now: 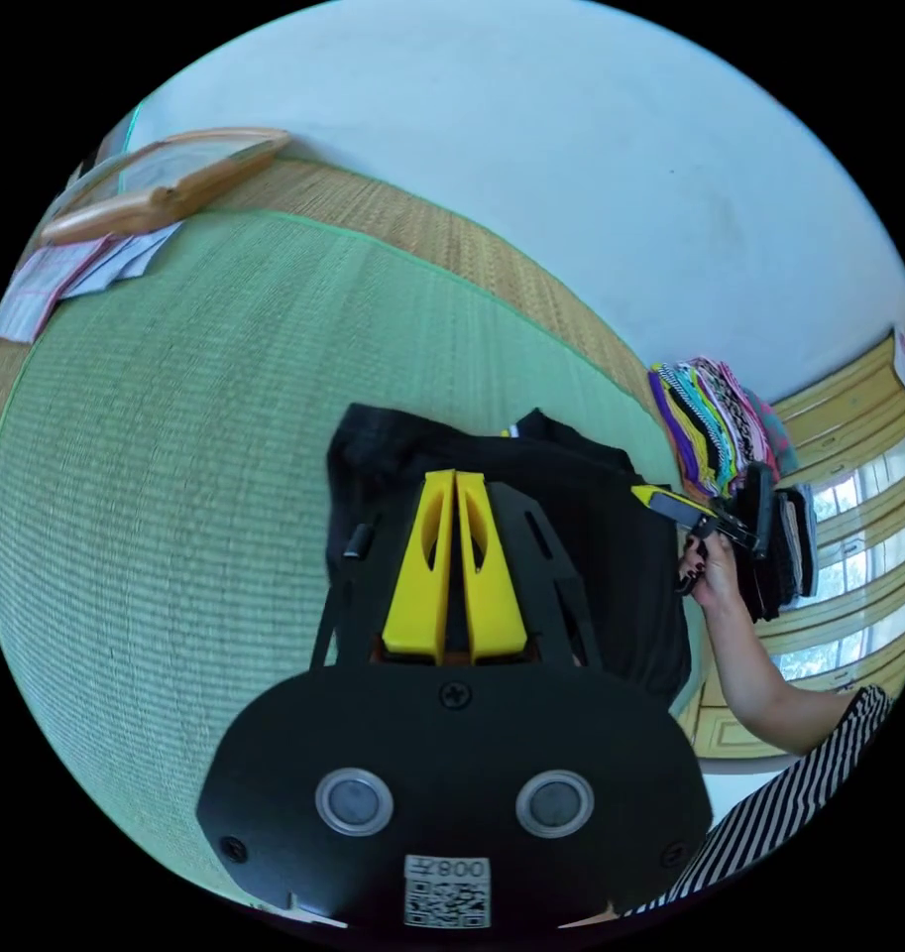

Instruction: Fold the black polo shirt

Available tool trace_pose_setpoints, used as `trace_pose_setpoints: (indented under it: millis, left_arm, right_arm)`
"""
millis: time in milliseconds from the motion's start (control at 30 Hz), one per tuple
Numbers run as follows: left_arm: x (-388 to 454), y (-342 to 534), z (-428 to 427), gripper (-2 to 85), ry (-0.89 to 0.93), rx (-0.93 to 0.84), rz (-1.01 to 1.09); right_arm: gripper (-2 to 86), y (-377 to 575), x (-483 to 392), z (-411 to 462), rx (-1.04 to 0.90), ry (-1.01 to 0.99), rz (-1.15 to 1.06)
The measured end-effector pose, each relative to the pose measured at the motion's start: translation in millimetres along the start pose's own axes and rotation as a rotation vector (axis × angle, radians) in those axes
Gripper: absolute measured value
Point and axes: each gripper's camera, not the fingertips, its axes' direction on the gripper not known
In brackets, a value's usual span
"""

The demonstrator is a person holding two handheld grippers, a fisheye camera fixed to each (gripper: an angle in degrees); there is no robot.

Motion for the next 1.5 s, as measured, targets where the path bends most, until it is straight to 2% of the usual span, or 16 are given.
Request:
trace_pose_setpoints:
  millis: [133, 267, 400, 500, 600, 733, 900, 1100, 1167, 1400, 1500]
  left_arm:
    - [-15, 14, -9, 0.0, 0.046, 0.011, -0.036]
    - [-16, 37, -35, 0.0, 0.04, 0.032, 0.019]
    - [-24, 68, -55, 0.1, -0.033, 0.028, 0.063]
    - [-31, 81, -49, 0.1, -0.113, -0.057, 0.081]
    - [-34, 91, -52, 0.1, -0.119, -0.033, 0.107]
    - [-43, 96, -58, 0.1, -0.1, -0.042, 0.102]
    - [-63, 93, -68, 0.1, -0.027, -0.143, 0.061]
    - [-68, 121, -102, 0.1, 0.072, -0.192, 0.069]
    - [-72, 138, -111, 0.2, 0.089, -0.209, 0.065]
    - [-117, 209, -138, 1.3, 0.165, -0.199, -0.048]
    - [-131, 235, -144, 1.6, 0.184, -0.197, -0.086]
  right_arm:
    - [0.0, 9, -6, -11, 0.003, -0.011, 0.012]
    - [0.0, 31, -14, -36, 0.025, 0.022, -0.007]
    - [0.0, 73, -14, -69, 0.047, 0.15, 0.026]
    - [0.0, 99, -3, -78, 0.029, 0.257, 0.102]
    - [0.0, 114, 5, -74, -0.011, 0.305, 0.16]
    - [0.1, 125, -7, -70, -0.014, 0.374, 0.146]
    - [0.1, 137, -13, -74, -0.007, 0.412, 0.158]
    - [0.1, 146, -1, -96, -0.095, 0.34, 0.224]
    - [0.1, 158, 2, -116, -0.053, 0.305, 0.266]
    - [0.5, 273, 19, -197, 0.109, 0.154, 0.463]
    - [1.3, 333, 23, -211, 0.102, 0.096, 0.554]
